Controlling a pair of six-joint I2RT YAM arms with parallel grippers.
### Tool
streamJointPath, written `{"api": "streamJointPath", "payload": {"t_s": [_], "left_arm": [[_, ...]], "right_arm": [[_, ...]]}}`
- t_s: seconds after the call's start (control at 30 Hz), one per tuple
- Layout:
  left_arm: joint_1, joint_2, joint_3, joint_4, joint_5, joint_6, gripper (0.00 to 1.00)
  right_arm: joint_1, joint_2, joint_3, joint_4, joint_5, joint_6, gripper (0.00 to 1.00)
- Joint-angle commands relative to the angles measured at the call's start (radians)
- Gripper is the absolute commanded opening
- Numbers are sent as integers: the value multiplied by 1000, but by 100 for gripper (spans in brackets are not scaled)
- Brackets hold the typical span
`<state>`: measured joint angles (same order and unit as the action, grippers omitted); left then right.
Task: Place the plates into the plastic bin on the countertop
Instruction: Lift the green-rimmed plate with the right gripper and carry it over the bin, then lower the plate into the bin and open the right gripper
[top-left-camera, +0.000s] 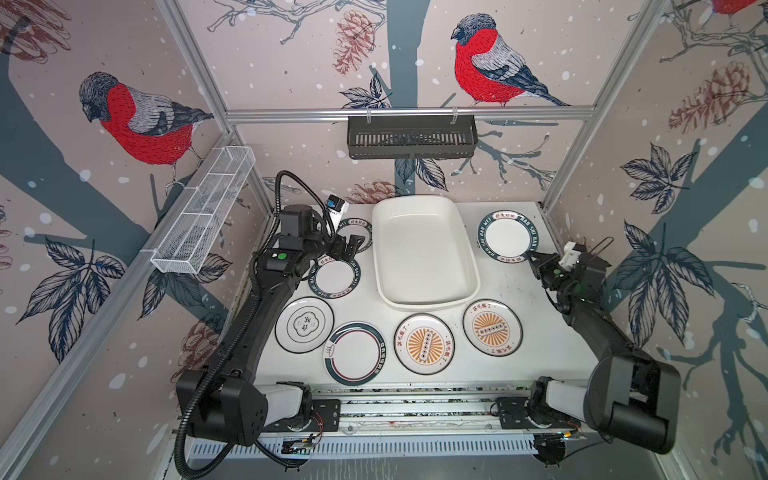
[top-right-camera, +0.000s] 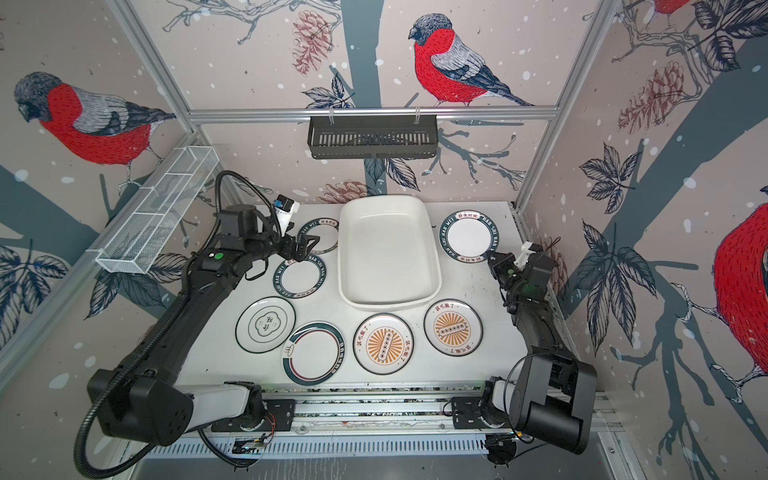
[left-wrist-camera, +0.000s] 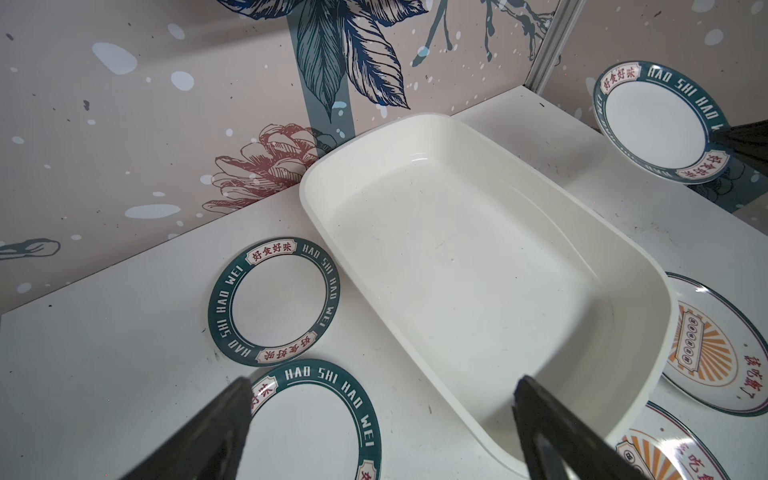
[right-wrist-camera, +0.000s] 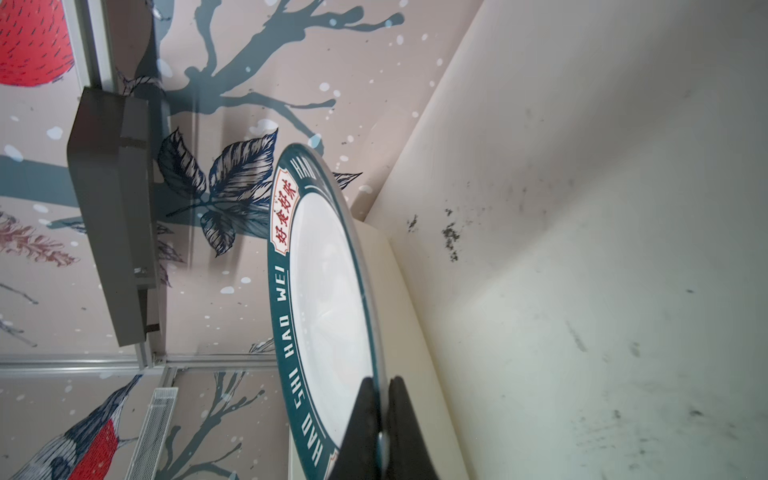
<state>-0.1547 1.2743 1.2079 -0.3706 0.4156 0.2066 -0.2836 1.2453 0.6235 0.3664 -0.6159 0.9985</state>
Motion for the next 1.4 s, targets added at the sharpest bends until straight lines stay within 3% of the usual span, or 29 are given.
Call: {"api": "streamJointPath", "payload": {"t_s": [0.0, 0.5, 0.67, 1.37], "left_arm": [[0, -16, -11, 12, 5, -6, 97], [0, -12, 19, -6, 4, -17, 97], [0, -15, 17, -14, 20, -26, 97], [0, -32, 10, -29, 58, -55, 97]], "right_arm": [[71, 32, 59, 4, 58, 28, 1], [464, 374, 413, -33, 249, -21, 1], [557, 518, 527, -33, 260, -24, 1], [677, 884, 854, -170, 381, -70, 2]]}}
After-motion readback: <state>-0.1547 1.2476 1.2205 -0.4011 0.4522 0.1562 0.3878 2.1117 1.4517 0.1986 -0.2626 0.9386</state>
